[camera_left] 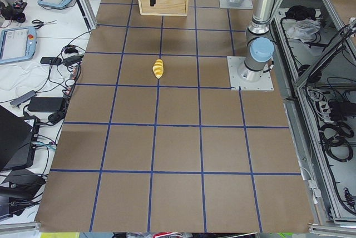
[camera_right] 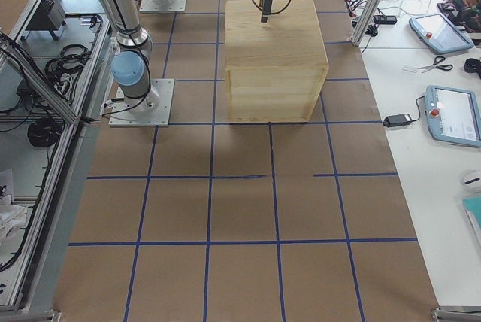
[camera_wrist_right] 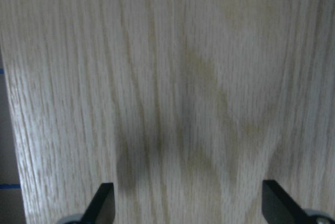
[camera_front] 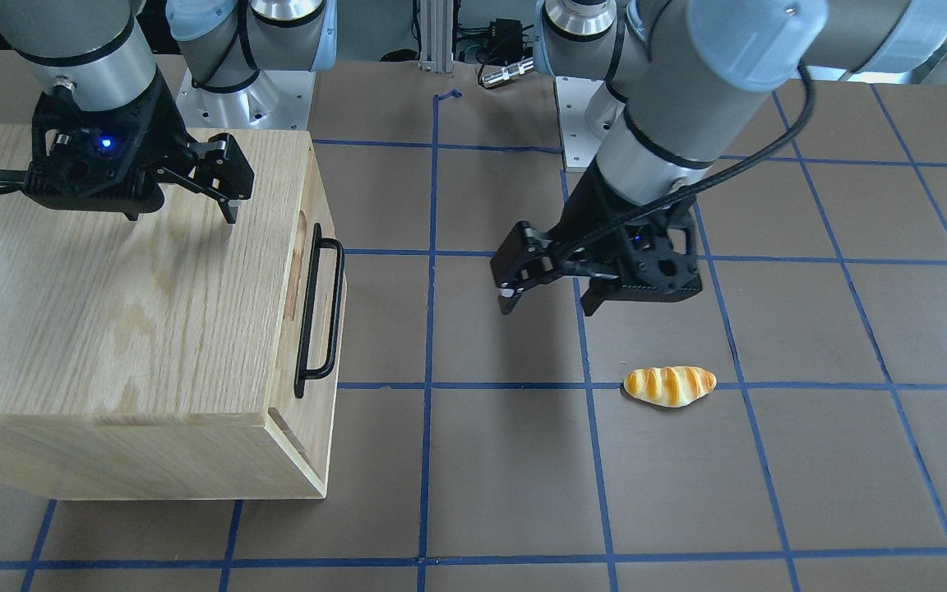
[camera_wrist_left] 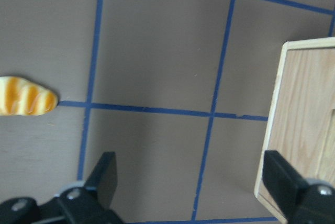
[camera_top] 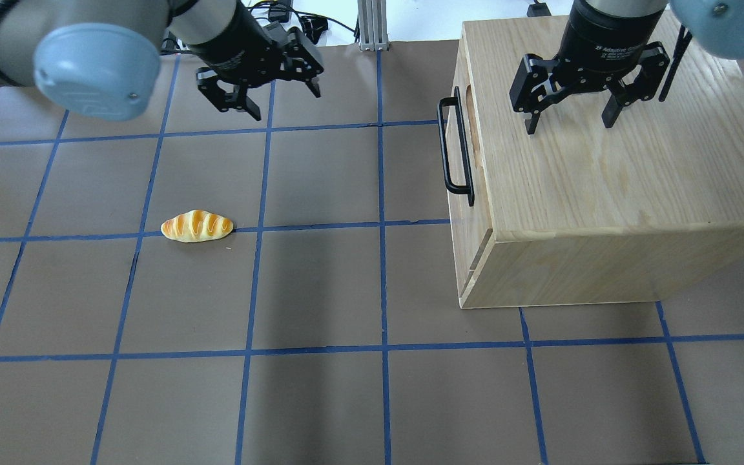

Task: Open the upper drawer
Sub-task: 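Move the left gripper toward the black drawer handle on the cabinet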

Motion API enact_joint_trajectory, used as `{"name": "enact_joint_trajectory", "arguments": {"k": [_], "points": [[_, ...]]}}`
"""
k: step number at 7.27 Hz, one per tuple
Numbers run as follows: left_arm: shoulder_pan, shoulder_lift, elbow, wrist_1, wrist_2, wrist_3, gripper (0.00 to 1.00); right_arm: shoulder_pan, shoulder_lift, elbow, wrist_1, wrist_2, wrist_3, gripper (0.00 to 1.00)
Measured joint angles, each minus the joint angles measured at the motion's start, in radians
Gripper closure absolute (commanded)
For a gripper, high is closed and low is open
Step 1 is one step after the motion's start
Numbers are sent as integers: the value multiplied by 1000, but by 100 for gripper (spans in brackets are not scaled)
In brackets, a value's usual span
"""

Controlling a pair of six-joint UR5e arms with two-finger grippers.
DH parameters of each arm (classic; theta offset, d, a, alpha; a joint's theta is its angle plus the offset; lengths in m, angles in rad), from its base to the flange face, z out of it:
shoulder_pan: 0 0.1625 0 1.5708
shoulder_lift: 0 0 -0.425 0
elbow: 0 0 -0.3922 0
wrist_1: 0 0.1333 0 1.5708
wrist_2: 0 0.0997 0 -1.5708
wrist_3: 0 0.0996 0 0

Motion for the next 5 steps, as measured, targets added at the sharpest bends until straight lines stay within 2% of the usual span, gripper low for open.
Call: {"name": "enact_joint_trajectory", "arguments": {"k": [2,5], "points": [[-88,-60,-5,94,-112,-105,0,0,0,0,0,0,1,0],[-174,-107,-18,138,-154,-162,0,0,0,0,0,0,0,0]]}}
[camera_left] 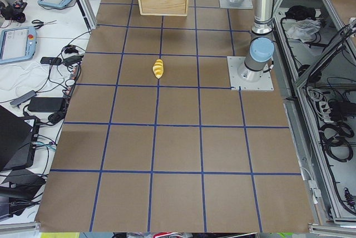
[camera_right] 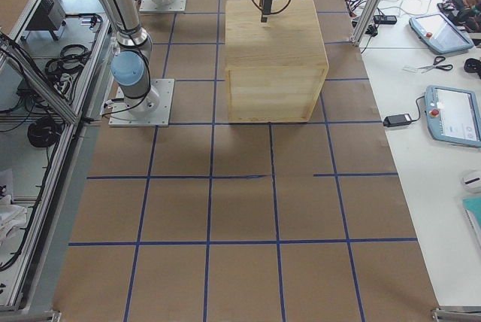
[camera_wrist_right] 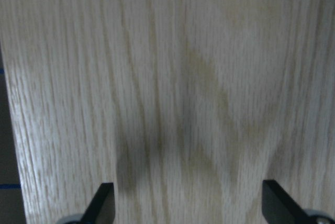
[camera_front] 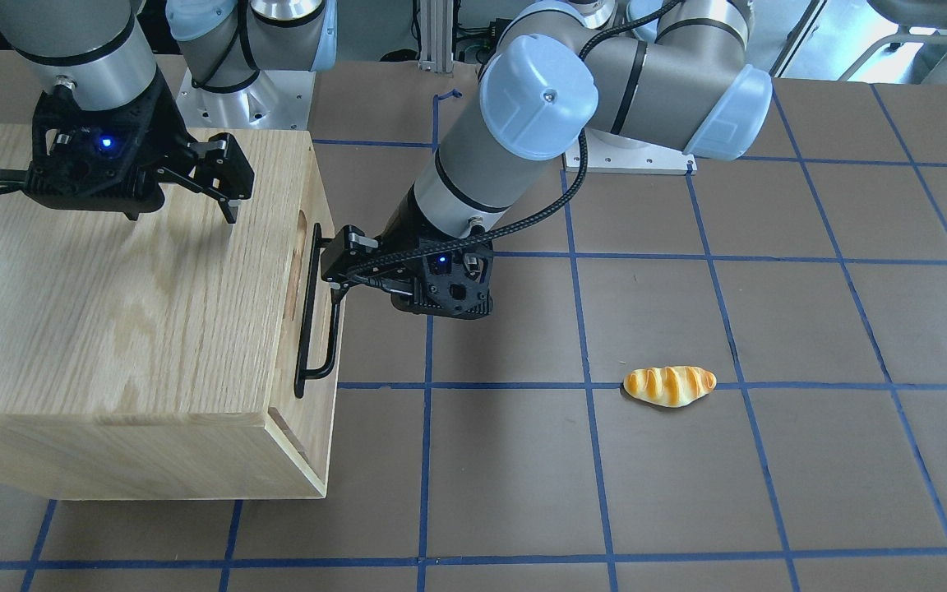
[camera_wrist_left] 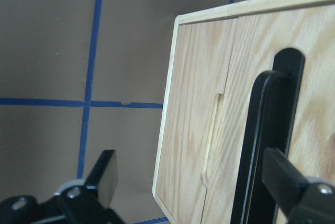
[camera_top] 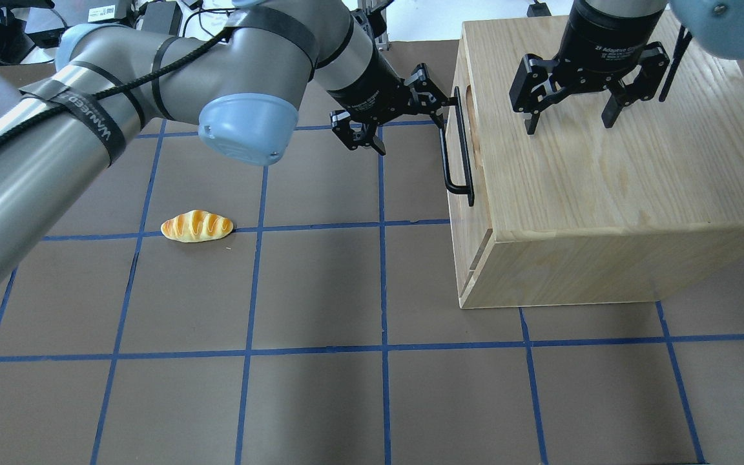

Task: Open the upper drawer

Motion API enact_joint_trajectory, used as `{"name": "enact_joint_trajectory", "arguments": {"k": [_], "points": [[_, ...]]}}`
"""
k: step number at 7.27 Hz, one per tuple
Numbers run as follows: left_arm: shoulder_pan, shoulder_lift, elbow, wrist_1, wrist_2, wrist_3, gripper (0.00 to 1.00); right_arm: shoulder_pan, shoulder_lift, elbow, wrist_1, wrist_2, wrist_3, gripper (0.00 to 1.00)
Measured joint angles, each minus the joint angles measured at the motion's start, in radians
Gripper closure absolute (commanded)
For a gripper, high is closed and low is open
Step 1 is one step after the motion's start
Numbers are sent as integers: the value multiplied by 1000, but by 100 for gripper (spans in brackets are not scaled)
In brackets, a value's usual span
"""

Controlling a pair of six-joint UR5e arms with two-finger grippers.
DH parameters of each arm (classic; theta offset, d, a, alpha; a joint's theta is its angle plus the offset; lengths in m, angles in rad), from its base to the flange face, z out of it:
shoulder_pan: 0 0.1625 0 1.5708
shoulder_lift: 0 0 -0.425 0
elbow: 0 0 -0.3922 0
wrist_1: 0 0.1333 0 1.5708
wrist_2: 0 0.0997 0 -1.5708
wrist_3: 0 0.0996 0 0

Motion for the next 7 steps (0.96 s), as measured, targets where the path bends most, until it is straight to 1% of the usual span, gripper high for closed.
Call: {"name": "enact_joint_trajectory", "arguments": {"k": [4,7], "points": [[-13,-21,-8,6,-2,-3,0,0,0,0,0,0,0,0],[-14,-29,-19,33,-4,-4,0,0,0,0,0,0,0,0]]}}
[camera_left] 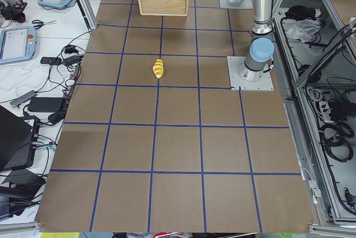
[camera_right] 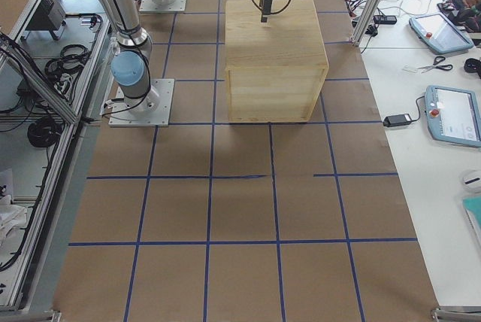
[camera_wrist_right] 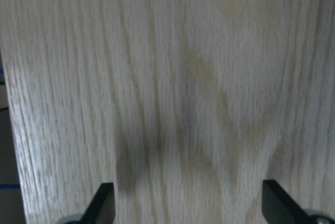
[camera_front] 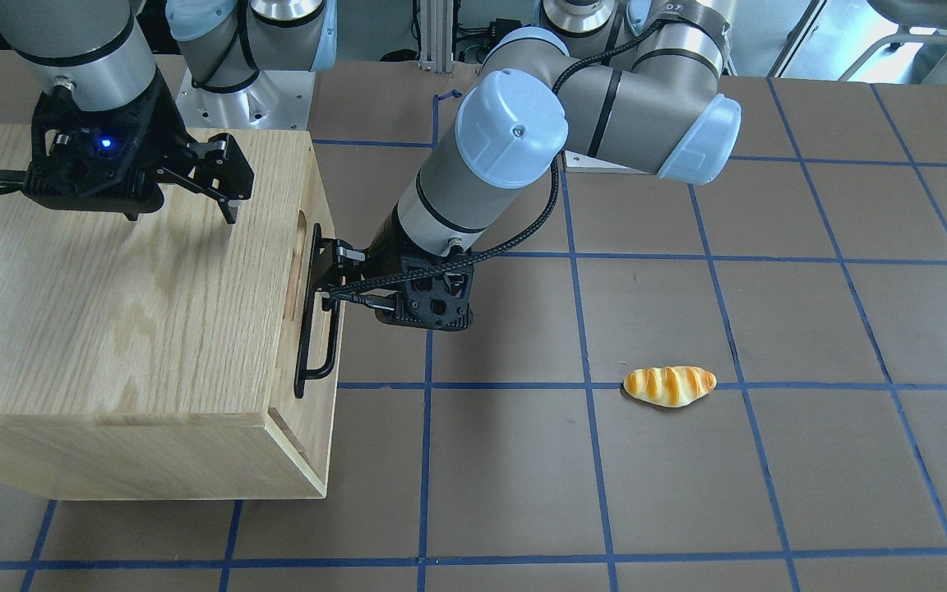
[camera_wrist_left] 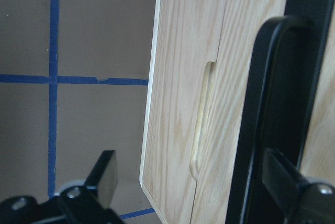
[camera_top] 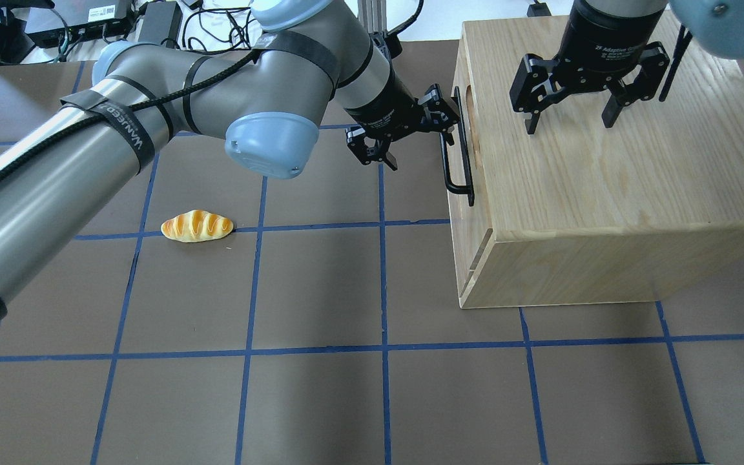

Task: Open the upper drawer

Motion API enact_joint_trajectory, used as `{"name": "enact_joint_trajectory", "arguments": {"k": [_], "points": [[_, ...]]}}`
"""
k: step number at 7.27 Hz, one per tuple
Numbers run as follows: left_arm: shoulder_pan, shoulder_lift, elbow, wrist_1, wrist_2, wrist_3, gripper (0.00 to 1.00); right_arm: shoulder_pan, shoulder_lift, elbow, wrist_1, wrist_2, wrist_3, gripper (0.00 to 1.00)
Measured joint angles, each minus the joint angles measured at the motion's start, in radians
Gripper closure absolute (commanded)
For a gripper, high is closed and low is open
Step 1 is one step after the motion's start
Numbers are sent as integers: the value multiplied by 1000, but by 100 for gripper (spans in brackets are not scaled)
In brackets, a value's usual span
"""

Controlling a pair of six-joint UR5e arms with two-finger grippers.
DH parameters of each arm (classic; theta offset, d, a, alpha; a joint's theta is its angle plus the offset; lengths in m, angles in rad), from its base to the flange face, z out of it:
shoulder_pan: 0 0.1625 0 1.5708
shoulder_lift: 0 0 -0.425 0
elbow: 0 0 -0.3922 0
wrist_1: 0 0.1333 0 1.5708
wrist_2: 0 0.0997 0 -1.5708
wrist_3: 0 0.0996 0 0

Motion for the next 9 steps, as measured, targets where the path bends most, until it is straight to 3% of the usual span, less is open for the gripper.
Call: {"name": "enact_joint_trajectory", "arguments": {"k": [9], "points": [[1,21,-3,-11,43,95,0,0,0,1,0,0,1,0]]}}
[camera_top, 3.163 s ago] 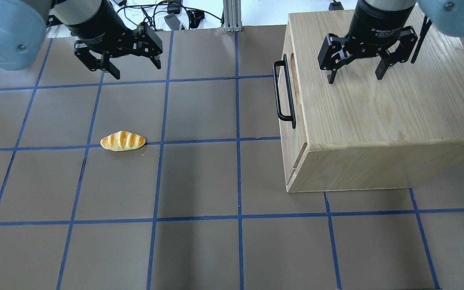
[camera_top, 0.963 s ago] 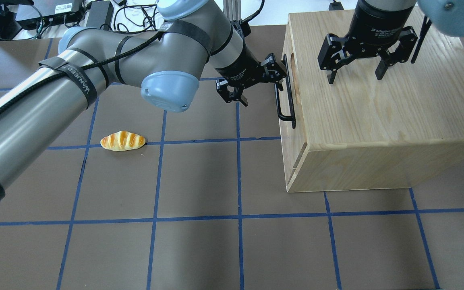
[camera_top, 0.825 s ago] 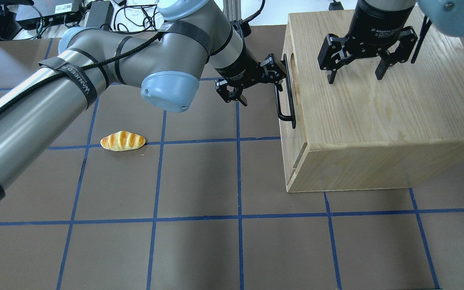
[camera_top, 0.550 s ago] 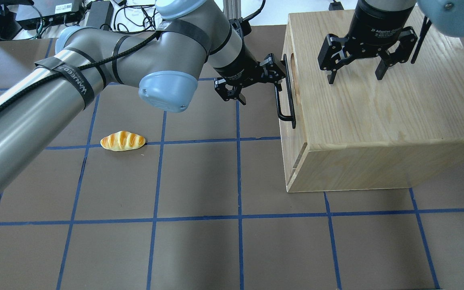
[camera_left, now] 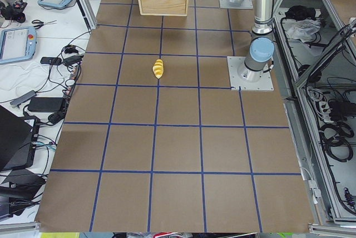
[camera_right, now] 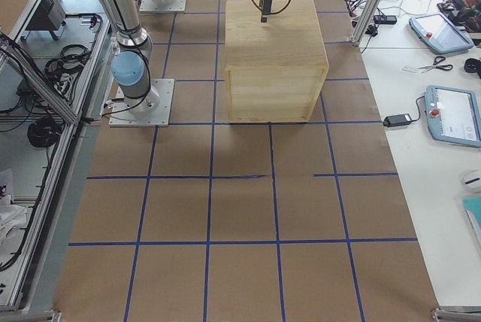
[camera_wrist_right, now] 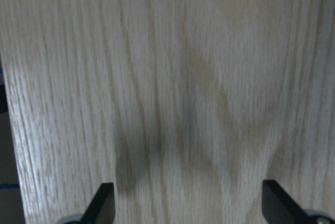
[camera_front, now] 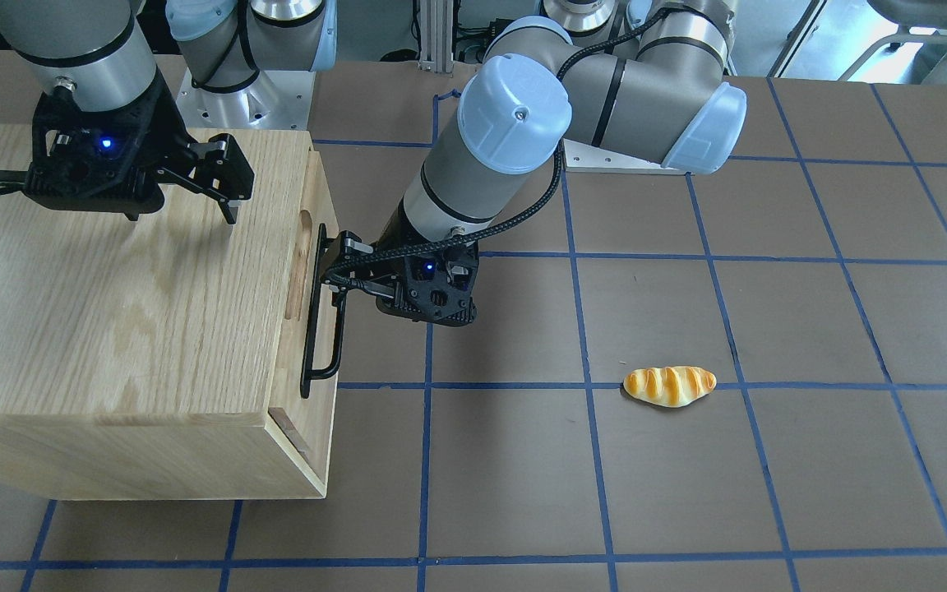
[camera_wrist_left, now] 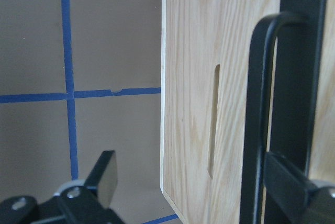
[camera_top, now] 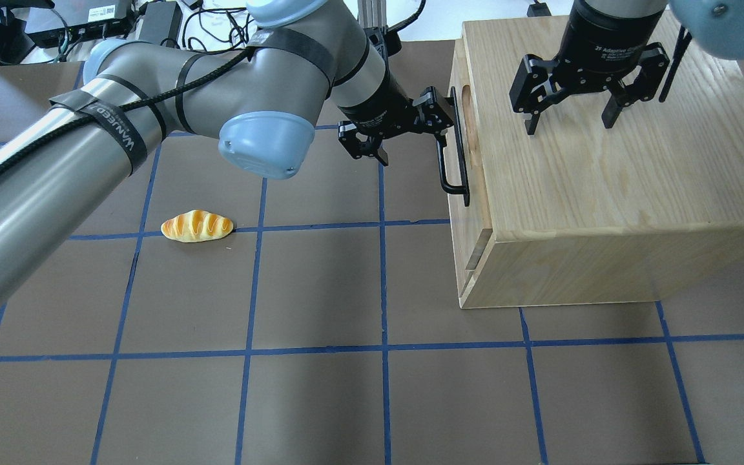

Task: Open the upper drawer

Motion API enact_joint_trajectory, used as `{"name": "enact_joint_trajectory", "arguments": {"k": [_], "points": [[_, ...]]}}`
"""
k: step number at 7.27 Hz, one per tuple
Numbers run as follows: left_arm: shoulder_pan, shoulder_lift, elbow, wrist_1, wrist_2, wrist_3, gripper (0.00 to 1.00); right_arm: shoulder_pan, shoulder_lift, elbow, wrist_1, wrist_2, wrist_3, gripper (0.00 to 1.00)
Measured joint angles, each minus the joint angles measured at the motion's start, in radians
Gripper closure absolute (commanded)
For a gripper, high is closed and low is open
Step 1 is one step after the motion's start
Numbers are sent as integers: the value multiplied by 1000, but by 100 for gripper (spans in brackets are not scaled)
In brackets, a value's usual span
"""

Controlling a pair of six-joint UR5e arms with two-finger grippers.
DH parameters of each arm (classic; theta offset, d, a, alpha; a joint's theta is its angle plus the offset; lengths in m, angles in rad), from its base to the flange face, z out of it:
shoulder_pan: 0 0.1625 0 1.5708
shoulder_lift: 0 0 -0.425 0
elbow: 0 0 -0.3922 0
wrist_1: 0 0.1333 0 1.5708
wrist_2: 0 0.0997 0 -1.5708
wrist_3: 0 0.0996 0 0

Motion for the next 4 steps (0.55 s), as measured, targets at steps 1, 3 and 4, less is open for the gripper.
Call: {"name": "enact_joint_trajectory", "arguments": {"k": [1,3,4], "points": [[0,2,1,0,-4,0,0,0,0,0,0,0,0,0],[0,0,1,2,-23,-1,0,0,0,-1,0,0,0,0],[0,-7,1,4,-26,-2,0,0,0,-1,0,0,-1,0]]}}
